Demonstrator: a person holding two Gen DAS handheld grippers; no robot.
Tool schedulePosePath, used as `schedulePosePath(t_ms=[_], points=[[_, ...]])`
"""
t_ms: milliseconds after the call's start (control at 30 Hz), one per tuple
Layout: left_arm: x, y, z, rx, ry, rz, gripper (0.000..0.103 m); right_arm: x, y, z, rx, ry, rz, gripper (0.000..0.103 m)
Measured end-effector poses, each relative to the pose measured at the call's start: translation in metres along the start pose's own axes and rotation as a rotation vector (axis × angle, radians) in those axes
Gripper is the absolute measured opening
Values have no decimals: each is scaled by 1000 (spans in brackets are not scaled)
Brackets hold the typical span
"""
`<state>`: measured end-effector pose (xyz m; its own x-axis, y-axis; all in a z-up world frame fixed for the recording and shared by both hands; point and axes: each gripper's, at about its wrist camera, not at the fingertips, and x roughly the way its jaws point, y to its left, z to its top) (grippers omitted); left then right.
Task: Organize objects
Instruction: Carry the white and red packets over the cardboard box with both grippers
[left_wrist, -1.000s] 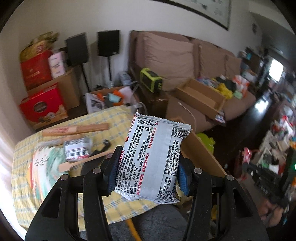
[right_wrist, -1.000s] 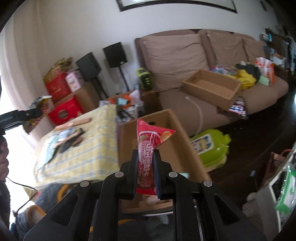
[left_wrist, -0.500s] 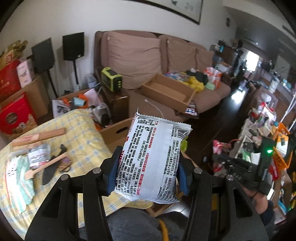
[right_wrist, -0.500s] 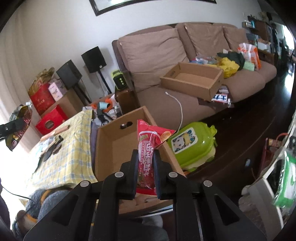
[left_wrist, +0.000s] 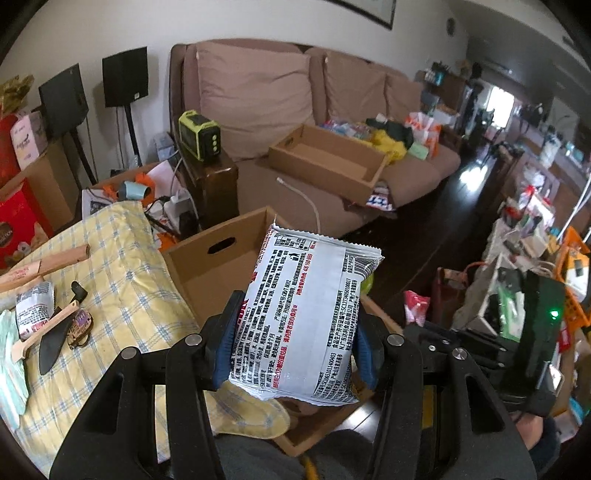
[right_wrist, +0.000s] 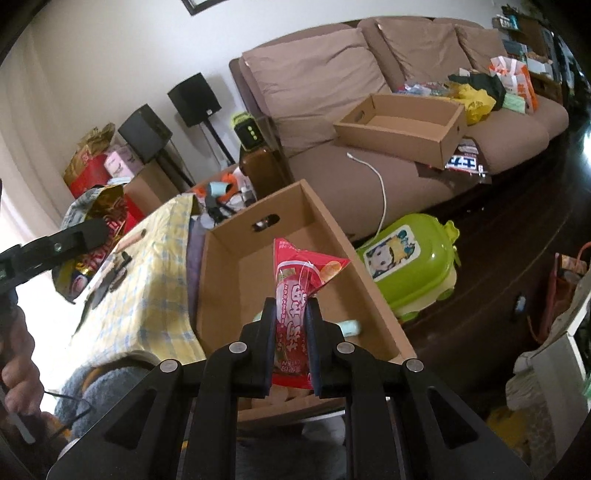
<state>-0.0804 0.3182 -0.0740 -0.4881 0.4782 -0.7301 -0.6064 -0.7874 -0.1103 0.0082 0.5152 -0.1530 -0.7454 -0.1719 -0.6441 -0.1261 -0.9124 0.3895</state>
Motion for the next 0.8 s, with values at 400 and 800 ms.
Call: schedulePosePath(t_ms=[400,800], points=[[33,10,-17,-61,107,-52,50,27,-3,-9,-15,67,-29,14],[50,9,-29,-61,154,-49,50,41,0,-16,-22,128,-45,14]])
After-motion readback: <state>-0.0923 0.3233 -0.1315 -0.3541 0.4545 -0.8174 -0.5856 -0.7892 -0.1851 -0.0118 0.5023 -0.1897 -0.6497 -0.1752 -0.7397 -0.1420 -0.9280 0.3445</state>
